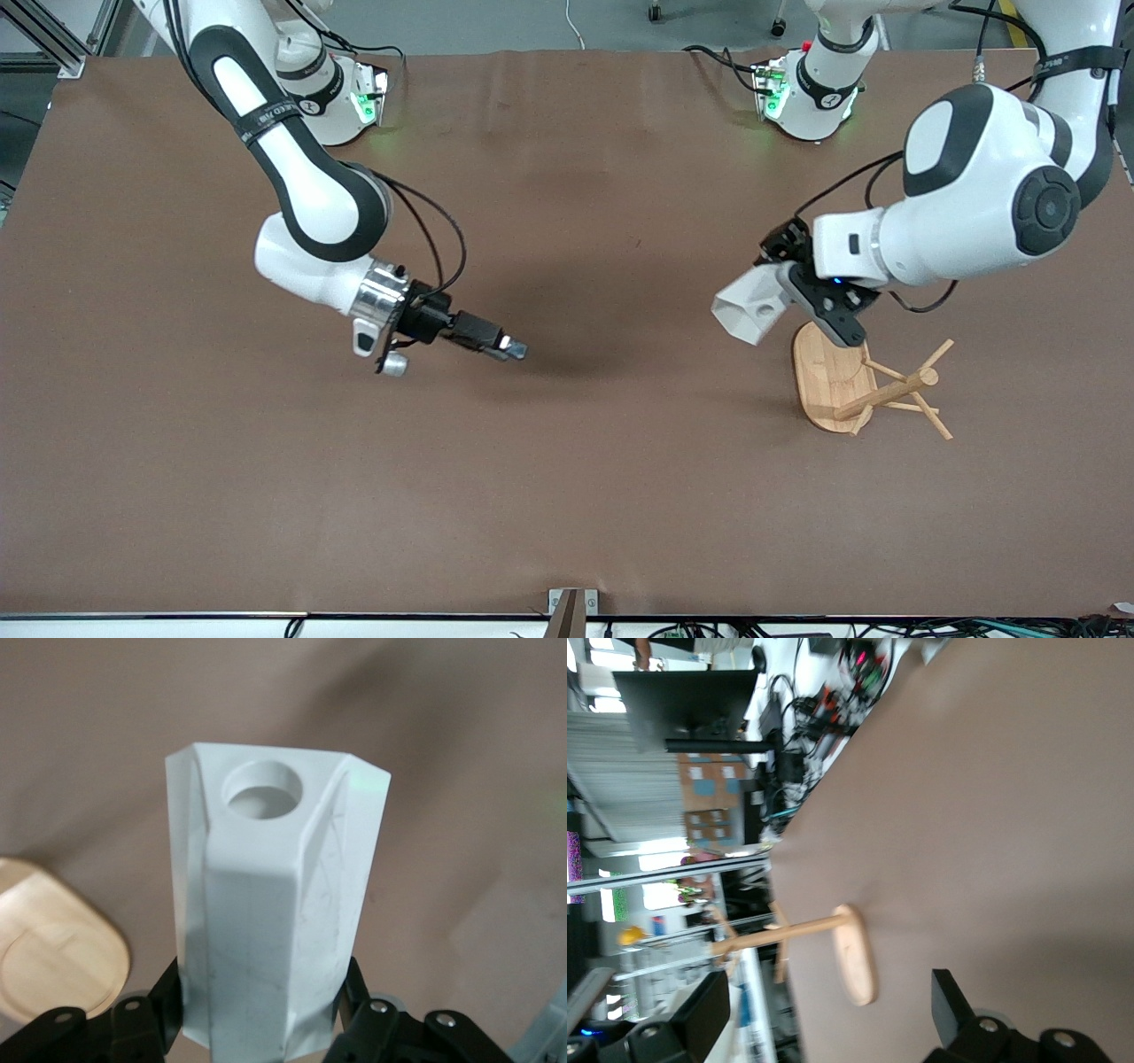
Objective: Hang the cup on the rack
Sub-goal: 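Lower the cup onto the rack peg while the right gripper withdraws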
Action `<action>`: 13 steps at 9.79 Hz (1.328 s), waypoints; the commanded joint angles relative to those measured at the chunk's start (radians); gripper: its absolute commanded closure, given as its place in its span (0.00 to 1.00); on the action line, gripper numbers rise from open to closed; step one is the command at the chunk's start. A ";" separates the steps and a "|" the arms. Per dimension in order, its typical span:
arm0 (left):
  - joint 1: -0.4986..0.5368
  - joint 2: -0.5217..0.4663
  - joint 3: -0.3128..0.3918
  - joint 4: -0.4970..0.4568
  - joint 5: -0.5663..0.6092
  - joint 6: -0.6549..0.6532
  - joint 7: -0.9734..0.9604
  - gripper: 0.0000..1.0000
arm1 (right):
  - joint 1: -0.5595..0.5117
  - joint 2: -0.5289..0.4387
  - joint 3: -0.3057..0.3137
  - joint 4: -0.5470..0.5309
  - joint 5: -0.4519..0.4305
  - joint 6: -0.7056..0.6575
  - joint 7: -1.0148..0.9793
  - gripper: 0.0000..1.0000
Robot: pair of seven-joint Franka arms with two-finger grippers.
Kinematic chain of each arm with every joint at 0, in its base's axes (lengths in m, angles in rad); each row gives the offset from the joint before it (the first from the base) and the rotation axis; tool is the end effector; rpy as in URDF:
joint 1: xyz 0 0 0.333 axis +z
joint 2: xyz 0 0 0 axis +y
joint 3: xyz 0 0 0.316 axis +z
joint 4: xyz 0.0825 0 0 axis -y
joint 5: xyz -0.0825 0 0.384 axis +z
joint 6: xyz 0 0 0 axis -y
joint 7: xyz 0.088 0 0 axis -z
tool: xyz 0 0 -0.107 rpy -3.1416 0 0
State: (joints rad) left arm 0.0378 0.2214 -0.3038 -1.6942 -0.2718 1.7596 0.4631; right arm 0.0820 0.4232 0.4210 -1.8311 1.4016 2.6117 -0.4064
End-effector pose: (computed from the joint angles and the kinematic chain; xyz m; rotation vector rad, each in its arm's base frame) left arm 0.5851 -0.1709 0.4620 2.6466 -0.9001 -0.1604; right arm 0.6020 0.2790 0.3434 -2.0703 0.3522 -0.2223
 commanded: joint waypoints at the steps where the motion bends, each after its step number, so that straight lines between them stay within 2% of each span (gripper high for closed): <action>1: -0.024 0.015 0.077 -0.063 0.023 0.047 -0.038 0.99 | -0.114 -0.037 -0.054 -0.027 -0.268 -0.161 -0.005 0.00; 3: -0.019 0.016 0.110 -0.128 0.023 0.140 -0.041 0.99 | -0.125 -0.055 -0.234 0.039 -0.595 -0.380 0.001 0.00; 4: -0.019 0.021 0.127 -0.139 0.023 0.150 -0.041 0.99 | -0.123 -0.067 -0.304 0.070 -0.771 -0.459 0.017 0.00; 5: -0.015 0.035 0.133 -0.140 0.022 0.161 -0.041 0.99 | -0.123 -0.084 -0.356 0.079 -0.937 -0.499 0.023 0.00; 7: -0.015 0.059 0.144 -0.139 0.022 0.187 -0.044 0.99 | -0.123 -0.124 -0.401 0.081 -1.179 -0.541 0.032 0.00; 8: -0.015 0.059 0.164 -0.137 0.022 0.187 -0.047 0.99 | -0.126 -0.154 -0.431 0.082 -1.260 -0.551 0.037 0.00; 9: -0.013 0.061 0.167 -0.137 0.019 0.187 -0.047 0.99 | -0.128 -0.190 -0.470 0.084 -1.274 -0.564 0.031 0.00; 10: -0.007 0.062 0.169 -0.136 0.019 0.195 -0.049 0.99 | -0.117 -0.211 -0.481 0.095 -1.344 -0.579 0.058 0.00; 11: 0.005 0.053 0.169 -0.134 0.017 0.195 -0.049 0.99 | -0.117 -0.252 -0.478 0.095 -1.425 -0.582 0.149 0.00; 13: 0.014 0.029 0.167 -0.137 0.010 0.189 -0.050 0.99 | -0.116 -0.309 -0.467 0.108 -1.443 -0.689 0.414 0.00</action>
State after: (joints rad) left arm 0.0485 0.2604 -0.1365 -1.8095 -0.2642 1.9365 0.4271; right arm -0.0456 0.1647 -0.0493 -1.7123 -0.0076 1.9711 -0.1523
